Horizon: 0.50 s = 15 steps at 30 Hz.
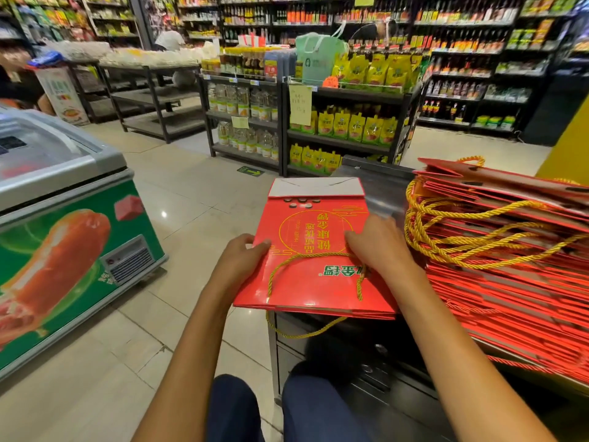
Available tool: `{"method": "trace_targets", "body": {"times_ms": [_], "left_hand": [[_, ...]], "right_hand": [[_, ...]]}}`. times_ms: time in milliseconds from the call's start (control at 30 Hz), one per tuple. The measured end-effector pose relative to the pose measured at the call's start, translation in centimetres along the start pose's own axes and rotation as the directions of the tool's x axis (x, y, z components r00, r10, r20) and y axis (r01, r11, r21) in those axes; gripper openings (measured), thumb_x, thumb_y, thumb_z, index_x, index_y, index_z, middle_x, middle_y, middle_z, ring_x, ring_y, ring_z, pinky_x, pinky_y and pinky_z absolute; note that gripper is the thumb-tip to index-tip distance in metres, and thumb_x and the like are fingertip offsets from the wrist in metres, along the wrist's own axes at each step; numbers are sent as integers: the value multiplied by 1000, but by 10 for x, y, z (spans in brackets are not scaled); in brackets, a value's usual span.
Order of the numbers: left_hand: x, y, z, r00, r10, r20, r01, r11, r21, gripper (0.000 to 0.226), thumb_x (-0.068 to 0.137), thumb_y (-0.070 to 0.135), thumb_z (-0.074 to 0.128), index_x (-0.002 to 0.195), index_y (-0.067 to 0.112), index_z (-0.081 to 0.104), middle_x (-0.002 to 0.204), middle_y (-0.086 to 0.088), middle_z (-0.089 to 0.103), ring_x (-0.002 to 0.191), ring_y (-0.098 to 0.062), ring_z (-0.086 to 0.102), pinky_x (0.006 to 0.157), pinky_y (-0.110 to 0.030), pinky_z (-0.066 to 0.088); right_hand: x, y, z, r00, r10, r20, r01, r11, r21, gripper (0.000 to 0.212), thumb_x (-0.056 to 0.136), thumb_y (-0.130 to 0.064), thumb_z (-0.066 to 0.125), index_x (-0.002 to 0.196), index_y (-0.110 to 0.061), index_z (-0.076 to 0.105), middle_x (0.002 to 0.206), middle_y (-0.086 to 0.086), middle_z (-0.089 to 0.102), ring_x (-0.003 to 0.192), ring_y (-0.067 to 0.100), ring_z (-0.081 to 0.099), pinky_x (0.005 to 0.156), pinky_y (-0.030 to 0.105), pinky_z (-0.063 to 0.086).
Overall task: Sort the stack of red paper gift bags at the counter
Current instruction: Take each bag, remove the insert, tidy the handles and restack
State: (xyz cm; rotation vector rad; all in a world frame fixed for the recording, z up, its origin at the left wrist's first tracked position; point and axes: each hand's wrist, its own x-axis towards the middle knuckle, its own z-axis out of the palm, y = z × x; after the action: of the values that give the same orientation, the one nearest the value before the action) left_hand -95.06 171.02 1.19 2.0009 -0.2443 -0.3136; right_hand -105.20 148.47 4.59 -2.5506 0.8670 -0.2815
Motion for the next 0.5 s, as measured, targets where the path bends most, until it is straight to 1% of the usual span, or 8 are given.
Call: {"method": "trace_targets", "body": {"times_ms": [67, 100, 167, 267, 333, 400, 467, 500], "left_hand": [[-7, -7, -2, 1000, 24, -13, -25, 999, -36, 21, 102, 39, 59, 115, 23, 63, 98, -2, 74, 74, -13, 69, 59, -25, 48], [-8, -11, -4, 999, 41, -27, -42, 997, -59, 20, 102, 38, 59, 116, 23, 63, 99, -3, 74, 73, -13, 70, 58, -25, 48], [-12, -16, -11, 997, 60, -56, -67, 990, -121, 21, 102, 35, 60, 117, 22, 65, 101, -7, 76, 75, -17, 72, 62, -27, 52], [-18, -17, -25, 991, 83, -108, -100, 981, -168, 16, 102, 32, 62, 115, 24, 65, 95, -6, 76, 62, -6, 71, 53, -19, 52], [-21, -13, -38, 985, 95, -142, -121, 974, -192, 13, 102, 29, 62, 114, 24, 64, 91, -2, 74, 53, 2, 67, 48, -12, 47], [-22, -5, -55, 981, 100, -166, -136, 964, -227, 19, 101, 33, 63, 117, 23, 65, 92, -4, 75, 61, -1, 70, 52, -16, 50], [-27, 11, -71, 975, 112, -190, -156, 960, -232, 28, 99, 36, 63, 122, 19, 67, 97, -5, 76, 70, -4, 73, 58, -18, 52], [-29, 20, -79, 972, 124, -200, -170, 958, -229, 28, 100, 33, 62, 122, 17, 67, 91, 1, 76, 63, 2, 70, 55, -13, 50]], "right_hand": [[-3, -2, -3, 1000, 0, -17, 1, 998, 65, 30, 87, -38, 55, 93, -10, 64, 101, 20, 68, 98, 39, 61, 80, 40, 52], [-5, -3, -5, 1000, -1, -22, 3, 996, 91, 26, 88, -35, 57, 81, -10, 62, 95, 21, 70, 97, 39, 62, 80, 42, 53], [-10, -7, -5, 999, 14, -34, -9, 991, 132, 31, 91, -33, 61, 66, -14, 55, 91, 20, 71, 95, 40, 64, 79, 43, 53], [-15, -14, 0, 999, 32, -23, -27, 979, 200, 32, 89, -44, 60, 80, -14, 60, 101, 19, 68, 100, 40, 63, 74, 39, 48], [-19, -22, 1, 1000, -10, -8, 12, 960, 279, 22, 90, -45, 60, 90, -23, 62, 109, 14, 69, 106, 36, 64, 77, 37, 47], [-26, -37, -4, 997, -75, 13, 66, 936, 346, 11, 94, -39, 59, 96, -28, 61, 112, 3, 72, 107, 28, 65, 80, 36, 47], [-30, -52, -10, 993, -122, -2, 113, 917, 383, 19, 95, -38, 58, 108, -24, 64, 115, 0, 73, 109, 26, 66, 86, 37, 51], [-33, -59, -17, 990, -141, -20, 138, 910, 392, 21, 95, -38, 58, 110, -24, 65, 113, 1, 73, 107, 27, 67, 88, 39, 53]]}}
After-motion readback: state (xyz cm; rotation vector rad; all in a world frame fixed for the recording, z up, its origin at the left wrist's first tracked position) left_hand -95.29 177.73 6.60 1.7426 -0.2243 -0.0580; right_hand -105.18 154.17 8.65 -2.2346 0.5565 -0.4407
